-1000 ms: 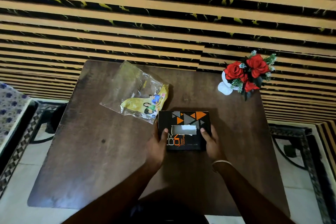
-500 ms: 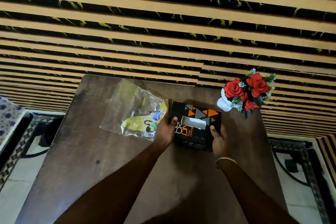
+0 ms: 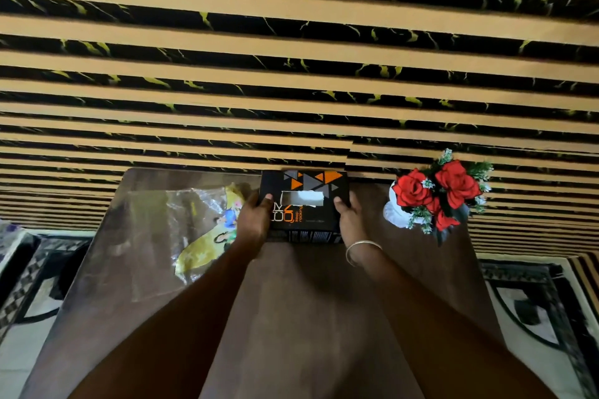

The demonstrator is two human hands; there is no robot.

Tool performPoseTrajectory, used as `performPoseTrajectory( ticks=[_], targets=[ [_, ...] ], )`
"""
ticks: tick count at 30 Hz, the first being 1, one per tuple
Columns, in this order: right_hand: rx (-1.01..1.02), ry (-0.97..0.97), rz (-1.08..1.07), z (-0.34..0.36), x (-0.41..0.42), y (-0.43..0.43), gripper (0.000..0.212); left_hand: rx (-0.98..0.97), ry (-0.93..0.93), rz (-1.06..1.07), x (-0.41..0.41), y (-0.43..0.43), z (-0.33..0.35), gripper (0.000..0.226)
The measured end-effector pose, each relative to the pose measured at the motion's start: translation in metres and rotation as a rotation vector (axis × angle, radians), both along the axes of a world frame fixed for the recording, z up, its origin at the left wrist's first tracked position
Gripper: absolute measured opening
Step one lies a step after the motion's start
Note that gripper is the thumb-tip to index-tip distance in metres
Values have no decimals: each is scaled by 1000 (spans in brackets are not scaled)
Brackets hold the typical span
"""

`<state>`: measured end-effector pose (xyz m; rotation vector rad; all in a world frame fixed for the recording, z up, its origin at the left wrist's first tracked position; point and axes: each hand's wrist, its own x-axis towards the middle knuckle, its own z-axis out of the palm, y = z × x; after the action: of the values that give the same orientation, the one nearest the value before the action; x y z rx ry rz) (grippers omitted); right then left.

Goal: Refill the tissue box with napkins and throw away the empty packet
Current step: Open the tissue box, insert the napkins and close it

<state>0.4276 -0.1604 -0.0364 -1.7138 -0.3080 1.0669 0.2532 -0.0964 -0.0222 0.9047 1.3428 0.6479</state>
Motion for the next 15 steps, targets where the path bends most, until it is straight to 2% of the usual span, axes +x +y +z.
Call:
performPoseTrajectory(
  ticks=[8,11,15],
  targets=[
    [-1,-13,12,-15,3,29,62,34,-29,-4,6,38,-3,27],
    [-15,-22,29,-24,7,37,77,24,-24,-4,6,42,-5,28],
    [-25,-37,39,-40,12,43,79,29,-13,-6,6,44,-10,29]
  ],
)
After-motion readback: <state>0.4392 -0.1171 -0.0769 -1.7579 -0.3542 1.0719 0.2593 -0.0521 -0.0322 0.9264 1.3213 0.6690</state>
